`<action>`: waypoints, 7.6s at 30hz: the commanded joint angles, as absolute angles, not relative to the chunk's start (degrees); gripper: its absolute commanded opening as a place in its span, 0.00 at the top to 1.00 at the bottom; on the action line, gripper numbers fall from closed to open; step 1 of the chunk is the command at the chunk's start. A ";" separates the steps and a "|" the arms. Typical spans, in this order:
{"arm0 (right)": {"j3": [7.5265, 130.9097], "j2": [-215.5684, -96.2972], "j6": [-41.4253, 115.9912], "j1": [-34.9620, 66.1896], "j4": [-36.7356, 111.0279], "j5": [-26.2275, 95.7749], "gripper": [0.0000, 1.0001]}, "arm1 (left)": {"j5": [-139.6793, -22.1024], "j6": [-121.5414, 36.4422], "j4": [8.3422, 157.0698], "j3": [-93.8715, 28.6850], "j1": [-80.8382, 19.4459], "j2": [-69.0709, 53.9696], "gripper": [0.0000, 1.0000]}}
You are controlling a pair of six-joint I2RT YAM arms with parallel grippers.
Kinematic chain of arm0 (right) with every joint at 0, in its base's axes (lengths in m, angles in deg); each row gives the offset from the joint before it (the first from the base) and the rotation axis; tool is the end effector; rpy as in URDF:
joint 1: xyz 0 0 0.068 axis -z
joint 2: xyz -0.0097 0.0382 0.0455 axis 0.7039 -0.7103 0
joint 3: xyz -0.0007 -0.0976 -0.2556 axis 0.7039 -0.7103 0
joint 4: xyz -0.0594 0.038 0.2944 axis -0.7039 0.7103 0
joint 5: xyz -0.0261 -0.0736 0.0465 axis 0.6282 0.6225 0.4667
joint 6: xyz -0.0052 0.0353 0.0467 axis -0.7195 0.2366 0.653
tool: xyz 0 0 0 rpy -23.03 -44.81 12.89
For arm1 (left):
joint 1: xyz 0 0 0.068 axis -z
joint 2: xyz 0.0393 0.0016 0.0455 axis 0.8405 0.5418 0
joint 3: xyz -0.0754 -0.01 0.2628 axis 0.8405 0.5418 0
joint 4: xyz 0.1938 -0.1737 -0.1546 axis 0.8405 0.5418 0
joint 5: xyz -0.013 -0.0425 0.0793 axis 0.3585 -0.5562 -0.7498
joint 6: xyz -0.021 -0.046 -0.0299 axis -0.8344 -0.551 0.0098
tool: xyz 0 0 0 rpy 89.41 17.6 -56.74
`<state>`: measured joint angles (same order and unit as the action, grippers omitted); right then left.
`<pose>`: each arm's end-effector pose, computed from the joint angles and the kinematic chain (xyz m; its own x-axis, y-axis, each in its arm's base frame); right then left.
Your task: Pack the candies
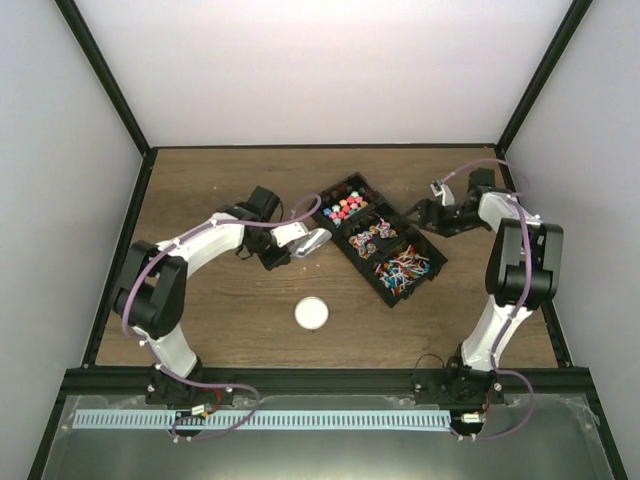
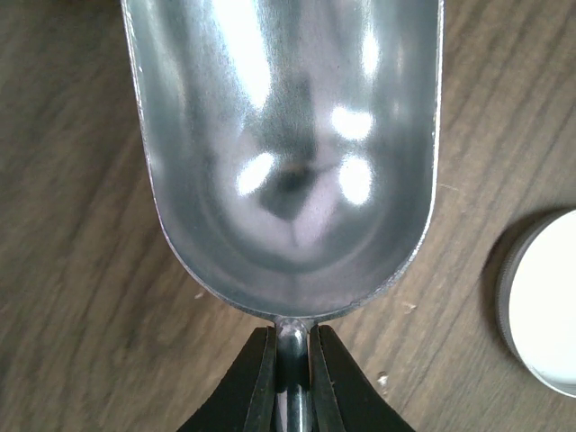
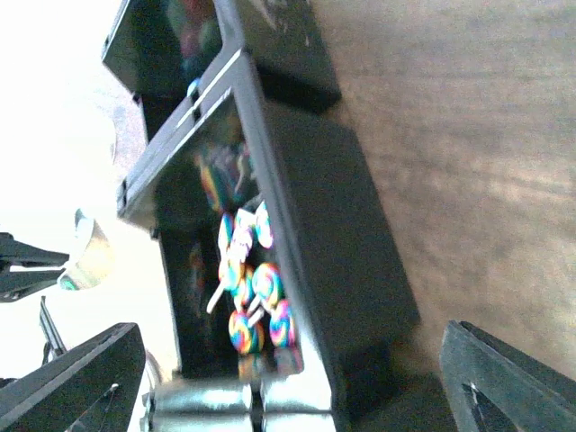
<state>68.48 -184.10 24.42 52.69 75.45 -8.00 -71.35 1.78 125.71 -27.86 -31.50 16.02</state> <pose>0.4092 -0.0240 0.1533 -0.9292 0.0619 -0.3644 -0.2311 0.6720 0.7035 0.3307 -0.1736 0.1660 -0.4543 0.7901 -0.4115 0.8819 0.4643 -0.0819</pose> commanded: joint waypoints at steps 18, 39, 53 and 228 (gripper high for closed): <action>61.93 -178.64 24.56 49.13 72.99 -14.15 0.13 | -75.95 4.04 118.13 -31.04 -29.73 15.33 0.96; 72.26 -175.85 27.42 35.74 76.61 -19.80 0.38 | -87.72 11.07 115.24 -33.31 -19.45 11.11 0.96; 71.79 -177.85 29.09 33.14 75.94 -20.31 0.97 | -88.36 7.83 114.88 -35.64 -17.13 11.65 0.94; 74.22 -185.23 21.83 31.87 67.06 1.40 0.66 | -101.92 10.14 162.86 -66.59 -17.22 27.91 0.96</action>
